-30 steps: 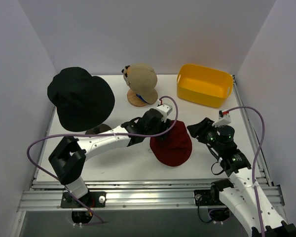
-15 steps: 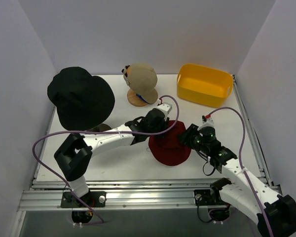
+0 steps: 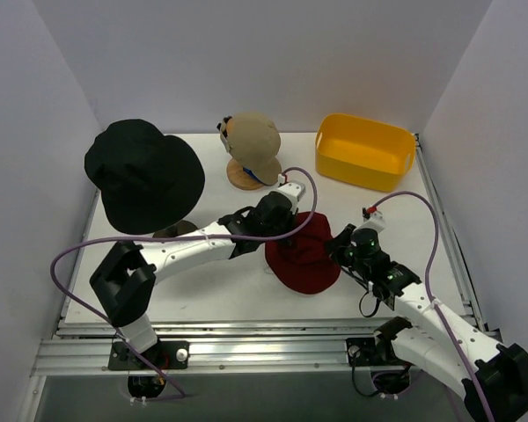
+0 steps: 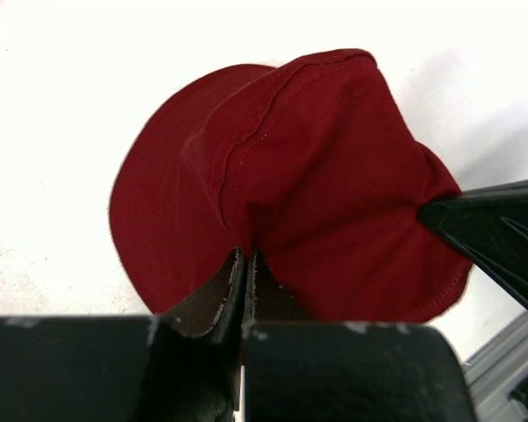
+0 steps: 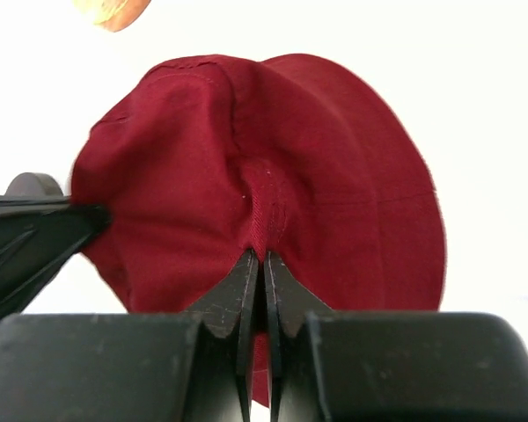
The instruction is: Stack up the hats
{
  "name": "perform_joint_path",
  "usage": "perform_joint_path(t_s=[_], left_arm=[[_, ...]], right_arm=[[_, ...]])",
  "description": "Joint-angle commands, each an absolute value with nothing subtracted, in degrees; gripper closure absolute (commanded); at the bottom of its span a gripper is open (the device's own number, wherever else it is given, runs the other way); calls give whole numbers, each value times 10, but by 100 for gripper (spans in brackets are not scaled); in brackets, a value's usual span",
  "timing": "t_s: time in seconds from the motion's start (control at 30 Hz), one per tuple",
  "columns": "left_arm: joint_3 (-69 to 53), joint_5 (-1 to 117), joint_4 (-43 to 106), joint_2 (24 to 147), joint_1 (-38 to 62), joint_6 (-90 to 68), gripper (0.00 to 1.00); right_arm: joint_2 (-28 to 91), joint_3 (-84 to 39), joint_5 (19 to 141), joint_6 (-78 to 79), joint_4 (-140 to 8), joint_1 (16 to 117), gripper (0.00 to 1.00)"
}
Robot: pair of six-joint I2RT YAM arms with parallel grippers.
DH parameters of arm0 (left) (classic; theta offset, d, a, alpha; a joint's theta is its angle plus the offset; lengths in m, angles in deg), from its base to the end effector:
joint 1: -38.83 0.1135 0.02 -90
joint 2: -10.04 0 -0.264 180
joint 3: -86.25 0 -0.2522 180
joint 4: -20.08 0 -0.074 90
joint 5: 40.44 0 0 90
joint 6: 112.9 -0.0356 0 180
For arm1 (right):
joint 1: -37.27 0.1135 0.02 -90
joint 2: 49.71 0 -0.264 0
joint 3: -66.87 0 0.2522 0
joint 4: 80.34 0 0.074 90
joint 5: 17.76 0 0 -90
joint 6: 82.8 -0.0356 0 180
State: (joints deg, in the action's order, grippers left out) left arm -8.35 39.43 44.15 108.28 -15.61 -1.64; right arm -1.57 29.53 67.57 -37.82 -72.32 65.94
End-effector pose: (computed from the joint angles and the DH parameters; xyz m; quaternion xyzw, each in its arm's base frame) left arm 0.2324 -0.3144 0.2532 0.2166 0.8653 -0.2108 0.4000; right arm 0.1727 0.0911 0.2275 0.1390 0.8009 0.3222 0.4852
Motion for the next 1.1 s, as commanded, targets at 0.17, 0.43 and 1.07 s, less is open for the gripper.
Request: perform_joint_path(t_s=[0.17,0.43,1.07], left_arm=[[-42,384,489,979,-156,-9,98],[91,330,627,926,-175,-22,98],[409,147,868,840,-178,-72,98]], right_arm=[[-63,220,632,-336,-668,662,100],[-38,48,655,-274,-646,661,100],[231,-451,844,-229,-690,709,100]])
